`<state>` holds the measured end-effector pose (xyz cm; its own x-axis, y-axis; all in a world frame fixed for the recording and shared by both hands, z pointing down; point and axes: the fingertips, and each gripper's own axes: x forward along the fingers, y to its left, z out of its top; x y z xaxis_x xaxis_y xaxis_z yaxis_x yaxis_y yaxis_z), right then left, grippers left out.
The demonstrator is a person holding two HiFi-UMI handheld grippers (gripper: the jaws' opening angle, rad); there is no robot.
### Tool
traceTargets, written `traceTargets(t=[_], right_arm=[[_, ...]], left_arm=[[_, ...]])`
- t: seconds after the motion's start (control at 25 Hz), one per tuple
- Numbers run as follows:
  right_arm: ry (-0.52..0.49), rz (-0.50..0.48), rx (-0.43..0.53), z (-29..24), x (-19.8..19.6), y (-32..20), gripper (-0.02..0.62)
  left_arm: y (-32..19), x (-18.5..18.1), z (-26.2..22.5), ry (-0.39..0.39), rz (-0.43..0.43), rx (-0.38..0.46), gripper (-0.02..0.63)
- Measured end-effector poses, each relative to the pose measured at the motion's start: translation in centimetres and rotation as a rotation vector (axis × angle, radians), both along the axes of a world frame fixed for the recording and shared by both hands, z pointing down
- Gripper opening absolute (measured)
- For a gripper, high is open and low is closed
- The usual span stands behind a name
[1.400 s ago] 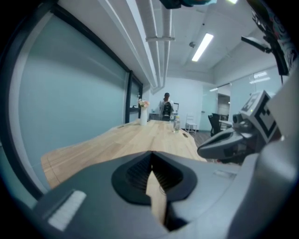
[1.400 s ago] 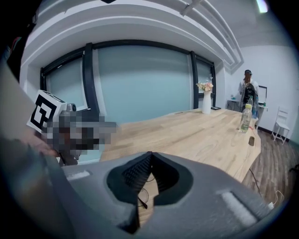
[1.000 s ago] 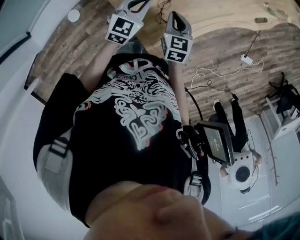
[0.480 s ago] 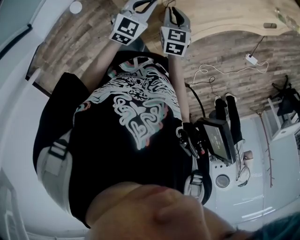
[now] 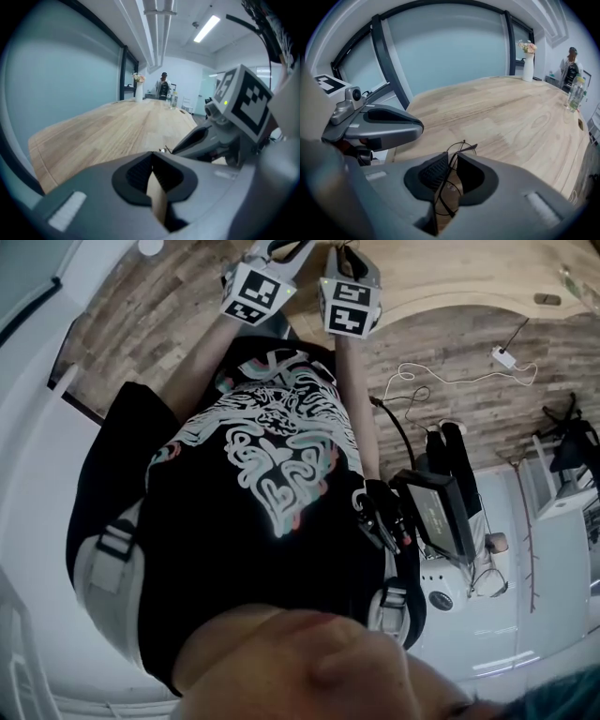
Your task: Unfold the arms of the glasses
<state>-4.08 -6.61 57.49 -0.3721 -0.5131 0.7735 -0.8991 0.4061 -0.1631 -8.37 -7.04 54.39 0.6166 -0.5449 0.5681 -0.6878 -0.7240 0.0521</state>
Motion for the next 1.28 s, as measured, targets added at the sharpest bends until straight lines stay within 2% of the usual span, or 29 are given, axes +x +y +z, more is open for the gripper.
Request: traceTargets(t=[0.16, 0.28, 0.48, 0.56, 0.68, 0.92, 1.04, 1.28], right_arm=[[0.053, -0.03, -0.016, 0.2, -0.1, -0.1, 0.055], [0.095, -0.082, -0.005, 0.1, -0.5, -0.5, 0.009], [0.077, -0.121, 0.037, -0.5, -1.3, -0.7, 0.008], [0.066, -0.139, 0.059, -1.0, -1.8, -0.9, 0.008], [0.049, -0.169, 0.088, -1.7, -2.1, -1.0, 0.008], [0.004, -0.242, 0.149, -2.4, -2.6, -0.3, 0.008], [-0.016, -0.253, 0.171, -2.7, -2.9, -0.3, 0.008], [-0.028, -0.254, 0.21, -3.0, -2.5, 0.1, 0.008]], left_arm=[[0.1, 0.2, 0.1, 0.006, -0.004, -0.005, -0.011], [-0.4, -0.1, 0.1, 0.006, -0.002, -0.004, -0.011], [-0.7, -0.6, 1.4, -0.024, 0.004, -0.016, -0.011], [-0.8, -0.8, 2.0, -0.052, 0.032, -0.034, -0.011], [-0.7, -0.2, 2.6, -0.115, 0.121, -0.032, -0.011], [0.8, 1.3, 5.4, -0.305, 0.31, -0.008, -0.011], [1.0, 1.2, 7.0, -0.371, 0.337, -0.031, -0.011], [0.6, 1.6, 7.5, -0.374, 0.335, -0.088, -0.011]])
